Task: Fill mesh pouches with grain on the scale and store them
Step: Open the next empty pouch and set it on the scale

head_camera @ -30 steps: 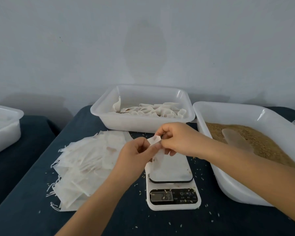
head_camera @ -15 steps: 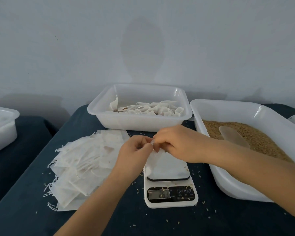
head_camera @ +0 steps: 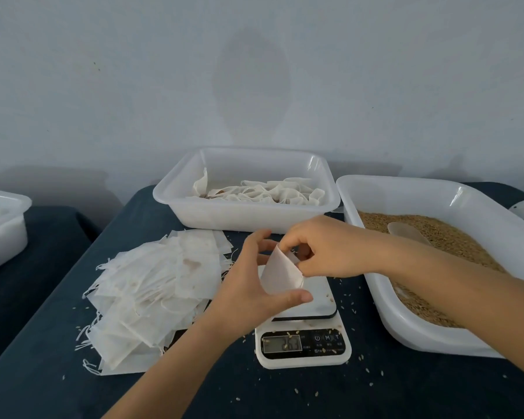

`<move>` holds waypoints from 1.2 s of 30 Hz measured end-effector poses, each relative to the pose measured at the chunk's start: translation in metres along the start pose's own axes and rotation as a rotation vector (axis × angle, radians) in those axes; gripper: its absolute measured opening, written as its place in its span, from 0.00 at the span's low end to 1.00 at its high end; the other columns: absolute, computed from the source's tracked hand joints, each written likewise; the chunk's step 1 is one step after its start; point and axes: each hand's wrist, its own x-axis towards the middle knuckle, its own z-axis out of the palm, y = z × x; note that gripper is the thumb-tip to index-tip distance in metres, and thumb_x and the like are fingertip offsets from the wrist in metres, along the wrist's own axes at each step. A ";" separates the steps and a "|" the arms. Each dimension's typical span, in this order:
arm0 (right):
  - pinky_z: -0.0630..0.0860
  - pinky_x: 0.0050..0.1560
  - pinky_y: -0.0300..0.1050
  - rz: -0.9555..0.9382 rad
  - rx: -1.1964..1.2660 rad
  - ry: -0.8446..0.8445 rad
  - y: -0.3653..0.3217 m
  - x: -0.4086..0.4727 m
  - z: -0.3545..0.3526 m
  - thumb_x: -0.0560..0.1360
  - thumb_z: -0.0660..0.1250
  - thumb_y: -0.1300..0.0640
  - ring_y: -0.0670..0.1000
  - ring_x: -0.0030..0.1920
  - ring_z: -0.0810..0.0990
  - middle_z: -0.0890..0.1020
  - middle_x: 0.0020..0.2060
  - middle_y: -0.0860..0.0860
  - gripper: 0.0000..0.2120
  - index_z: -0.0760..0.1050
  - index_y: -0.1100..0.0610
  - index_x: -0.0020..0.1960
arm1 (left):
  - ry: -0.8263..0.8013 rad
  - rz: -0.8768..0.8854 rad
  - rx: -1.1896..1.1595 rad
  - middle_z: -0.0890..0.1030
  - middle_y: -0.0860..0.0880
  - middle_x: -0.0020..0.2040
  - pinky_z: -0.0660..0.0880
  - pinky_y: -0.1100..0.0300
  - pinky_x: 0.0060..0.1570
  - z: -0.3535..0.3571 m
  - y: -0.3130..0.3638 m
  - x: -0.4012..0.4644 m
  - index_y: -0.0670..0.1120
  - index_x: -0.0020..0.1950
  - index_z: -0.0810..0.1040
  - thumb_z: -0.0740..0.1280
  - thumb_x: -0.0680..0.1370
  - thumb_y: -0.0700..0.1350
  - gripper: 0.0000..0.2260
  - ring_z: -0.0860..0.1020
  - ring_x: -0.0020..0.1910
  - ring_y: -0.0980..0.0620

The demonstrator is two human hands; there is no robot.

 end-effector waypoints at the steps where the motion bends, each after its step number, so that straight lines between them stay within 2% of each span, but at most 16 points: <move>1: 0.67 0.35 0.26 0.009 0.011 0.000 0.001 -0.001 0.000 0.71 0.68 0.62 0.32 0.33 0.72 0.73 0.31 0.25 0.16 0.74 0.40 0.41 | 0.020 0.026 0.062 0.69 0.68 0.59 0.71 0.67 0.55 0.002 0.000 0.001 0.60 0.67 0.60 0.74 0.58 0.68 0.43 0.69 0.58 0.66; 4: 0.67 0.34 0.25 0.029 0.001 0.019 0.005 -0.002 0.001 0.70 0.68 0.64 0.31 0.33 0.73 0.73 0.31 0.25 0.15 0.77 0.46 0.49 | 0.062 0.079 0.121 0.71 0.65 0.59 0.68 0.68 0.53 0.009 0.000 0.005 0.62 0.64 0.64 0.73 0.62 0.64 0.34 0.69 0.57 0.67; 6: 0.67 0.36 0.25 0.029 -0.009 0.034 0.006 -0.004 0.001 0.70 0.68 0.64 0.31 0.35 0.73 0.75 0.33 0.28 0.15 0.77 0.45 0.48 | 0.081 0.085 0.100 0.74 0.64 0.56 0.70 0.67 0.51 0.013 -0.001 0.007 0.63 0.60 0.67 0.73 0.64 0.62 0.28 0.71 0.54 0.66; 8: 0.68 0.37 0.27 0.041 -0.040 0.042 0.008 -0.007 0.000 0.71 0.67 0.63 0.33 0.37 0.73 0.76 0.36 0.34 0.14 0.77 0.43 0.47 | 0.101 0.086 0.067 0.76 0.64 0.53 0.71 0.65 0.48 0.016 0.000 0.008 0.65 0.55 0.69 0.73 0.66 0.60 0.21 0.73 0.51 0.65; 10: 0.69 0.38 0.32 0.047 -0.106 0.031 0.010 -0.010 -0.001 0.74 0.65 0.63 0.39 0.37 0.73 0.76 0.37 0.42 0.12 0.79 0.46 0.48 | 0.116 0.086 0.048 0.77 0.63 0.50 0.71 0.65 0.46 0.019 0.001 0.008 0.65 0.53 0.72 0.73 0.67 0.59 0.18 0.74 0.49 0.64; 12: 0.69 0.40 0.36 0.046 -0.168 0.020 0.011 -0.013 -0.001 0.76 0.63 0.62 0.43 0.37 0.73 0.76 0.37 0.45 0.11 0.80 0.48 0.48 | 0.127 0.088 0.028 0.79 0.62 0.49 0.70 0.65 0.45 0.021 0.001 0.010 0.63 0.53 0.74 0.73 0.67 0.58 0.17 0.75 0.48 0.63; 14: 0.70 0.41 0.35 0.054 -0.182 0.017 0.011 -0.016 -0.003 0.77 0.62 0.60 0.43 0.39 0.75 0.77 0.38 0.45 0.09 0.80 0.49 0.49 | 0.132 0.098 -0.001 0.79 0.62 0.48 0.70 0.65 0.45 0.023 0.000 0.010 0.62 0.52 0.75 0.73 0.68 0.57 0.15 0.75 0.48 0.63; 18: 0.73 0.41 0.30 0.111 0.027 0.052 0.016 -0.029 -0.017 0.77 0.65 0.57 0.38 0.41 0.78 0.81 0.43 0.43 0.06 0.78 0.47 0.48 | 0.149 0.095 -0.057 0.79 0.63 0.48 0.72 0.64 0.46 0.029 0.000 0.011 0.62 0.52 0.76 0.73 0.69 0.57 0.14 0.76 0.50 0.62; 20: 0.76 0.40 0.32 0.162 0.194 0.122 0.023 -0.039 -0.026 0.77 0.66 0.60 0.41 0.39 0.80 0.82 0.43 0.47 0.06 0.79 0.50 0.50 | 0.153 0.070 -0.056 0.77 0.65 0.48 0.73 0.65 0.47 0.032 -0.001 0.013 0.64 0.51 0.74 0.72 0.69 0.58 0.14 0.74 0.50 0.64; 22: 0.75 0.37 0.31 0.220 0.237 0.232 0.038 -0.050 -0.040 0.76 0.66 0.60 0.40 0.36 0.81 0.83 0.40 0.45 0.07 0.79 0.50 0.49 | 0.144 0.050 -0.041 0.77 0.65 0.49 0.73 0.65 0.48 0.036 -0.002 0.014 0.66 0.51 0.73 0.72 0.68 0.59 0.14 0.73 0.51 0.66; 25: 0.72 0.36 0.33 0.407 0.027 0.392 0.082 -0.072 -0.058 0.76 0.67 0.55 0.37 0.37 0.80 0.82 0.37 0.40 0.04 0.78 0.46 0.45 | 0.127 0.034 -0.020 0.76 0.66 0.52 0.75 0.65 0.48 0.038 -0.002 0.017 0.68 0.51 0.71 0.69 0.66 0.63 0.16 0.72 0.52 0.68; 27: 0.71 0.41 0.36 0.628 -0.147 0.304 0.117 -0.091 -0.061 0.76 0.66 0.50 0.41 0.43 0.79 0.82 0.43 0.42 0.03 0.78 0.46 0.44 | 0.131 0.038 -0.017 0.75 0.68 0.52 0.74 0.67 0.48 0.040 -0.001 0.019 0.70 0.51 0.70 0.66 0.63 0.67 0.17 0.71 0.53 0.71; 29: 0.72 0.42 0.39 0.828 -0.252 0.045 0.150 -0.105 -0.050 0.75 0.65 0.44 0.47 0.46 0.80 0.82 0.46 0.49 0.12 0.79 0.51 0.48 | 0.136 0.039 -0.040 0.74 0.70 0.50 0.73 0.69 0.45 0.043 0.001 0.021 0.69 0.50 0.71 0.66 0.62 0.68 0.19 0.70 0.52 0.73; 31: 0.70 0.37 0.40 0.939 -0.323 -0.111 0.172 -0.112 -0.030 0.74 0.64 0.40 0.49 0.39 0.79 0.81 0.39 0.51 0.18 0.78 0.55 0.44 | 0.134 0.028 -0.084 0.76 0.67 0.50 0.73 0.70 0.41 0.048 0.004 0.023 0.67 0.51 0.73 0.69 0.63 0.66 0.18 0.72 0.52 0.70; 33: 0.70 0.34 0.41 0.984 -0.349 -0.087 0.185 -0.113 -0.015 0.73 0.64 0.38 0.47 0.35 0.76 0.78 0.34 0.49 0.19 0.74 0.54 0.38 | 0.132 0.014 -0.113 0.77 0.63 0.51 0.73 0.70 0.38 0.053 0.006 0.026 0.64 0.53 0.75 0.71 0.66 0.60 0.16 0.74 0.50 0.64; 36: 0.73 0.38 0.42 1.035 -0.316 -0.067 0.196 -0.109 -0.007 0.74 0.65 0.40 0.48 0.38 0.77 0.78 0.37 0.49 0.18 0.74 0.56 0.42 | 0.126 0.012 -0.087 0.78 0.62 0.49 0.72 0.72 0.39 0.058 0.007 0.029 0.62 0.54 0.75 0.71 0.70 0.56 0.14 0.74 0.46 0.66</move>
